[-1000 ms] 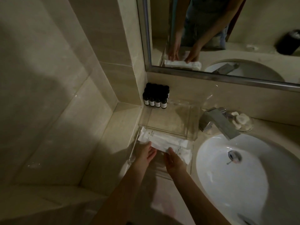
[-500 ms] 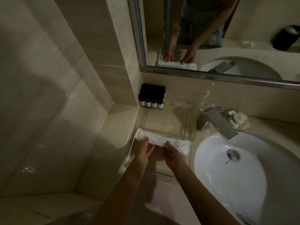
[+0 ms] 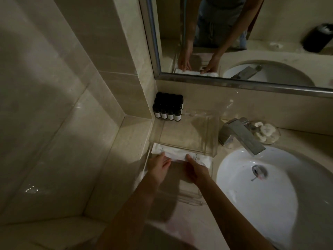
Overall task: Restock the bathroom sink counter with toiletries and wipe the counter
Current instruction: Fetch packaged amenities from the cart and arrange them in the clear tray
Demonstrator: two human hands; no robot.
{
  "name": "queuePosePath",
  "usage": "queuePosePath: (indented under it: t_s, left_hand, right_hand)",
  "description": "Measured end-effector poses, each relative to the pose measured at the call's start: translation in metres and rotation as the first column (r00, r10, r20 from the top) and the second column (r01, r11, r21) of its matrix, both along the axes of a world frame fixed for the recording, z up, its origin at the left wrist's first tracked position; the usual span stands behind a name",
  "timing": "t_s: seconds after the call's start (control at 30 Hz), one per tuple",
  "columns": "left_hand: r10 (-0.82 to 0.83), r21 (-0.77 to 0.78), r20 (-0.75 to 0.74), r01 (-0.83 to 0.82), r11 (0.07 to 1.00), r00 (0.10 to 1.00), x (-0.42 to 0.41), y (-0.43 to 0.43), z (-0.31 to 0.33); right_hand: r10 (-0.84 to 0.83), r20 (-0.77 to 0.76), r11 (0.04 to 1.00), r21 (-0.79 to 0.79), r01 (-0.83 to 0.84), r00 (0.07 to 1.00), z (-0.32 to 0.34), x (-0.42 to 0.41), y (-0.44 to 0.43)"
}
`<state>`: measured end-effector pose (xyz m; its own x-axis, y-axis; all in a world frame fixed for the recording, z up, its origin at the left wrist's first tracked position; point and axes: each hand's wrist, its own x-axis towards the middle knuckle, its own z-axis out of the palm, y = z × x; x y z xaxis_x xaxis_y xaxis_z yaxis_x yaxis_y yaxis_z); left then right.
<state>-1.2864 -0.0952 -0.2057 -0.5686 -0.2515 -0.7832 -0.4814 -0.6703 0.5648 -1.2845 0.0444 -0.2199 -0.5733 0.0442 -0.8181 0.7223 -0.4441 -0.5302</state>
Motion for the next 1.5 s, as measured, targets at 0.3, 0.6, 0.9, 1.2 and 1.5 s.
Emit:
queuePosePath:
  t_s: [0.3, 0.6, 0.9, 1.2, 1.5]
  left_hand:
    - [-0.081, -0.125, -0.002, 0.080, 0.989, 0.997, 0.004, -0.005, 0.004]
    - [0.058, -0.117, -0.070, -0.066, 0.991, 0.996, 0.034, -0.004, 0.011]
    - [0.076, -0.016, 0.056, -0.075, 0.997, 0.996, 0.042, -0.001, -0.002]
    - [0.097, -0.014, 0.053, -0.096, 0.995, 0.994, 0.022, 0.000, -0.001]
    - [0.150, 0.079, 0.059, -0.155, 0.985, 0.987, 0.023, 0.001, 0.000]
  right_hand:
    - [0.050, -0.045, 0.999, -0.013, -0.051, 0.998, 0.002, 0.005, 0.004]
    - [0.077, -0.143, 0.993, 0.096, -0.063, 0.987, 0.004, 0.031, -0.001]
    - [-0.068, 0.042, 0.997, -0.024, 0.069, 0.997, -0.006, 0.038, -0.007]
    - [0.018, 0.059, 0.995, -0.098, -0.013, 0.998, -0.010, 0.024, -0.001]
    - [0.072, 0.125, 0.989, -0.139, -0.054, 0.990, -0.007, 0.020, 0.001]
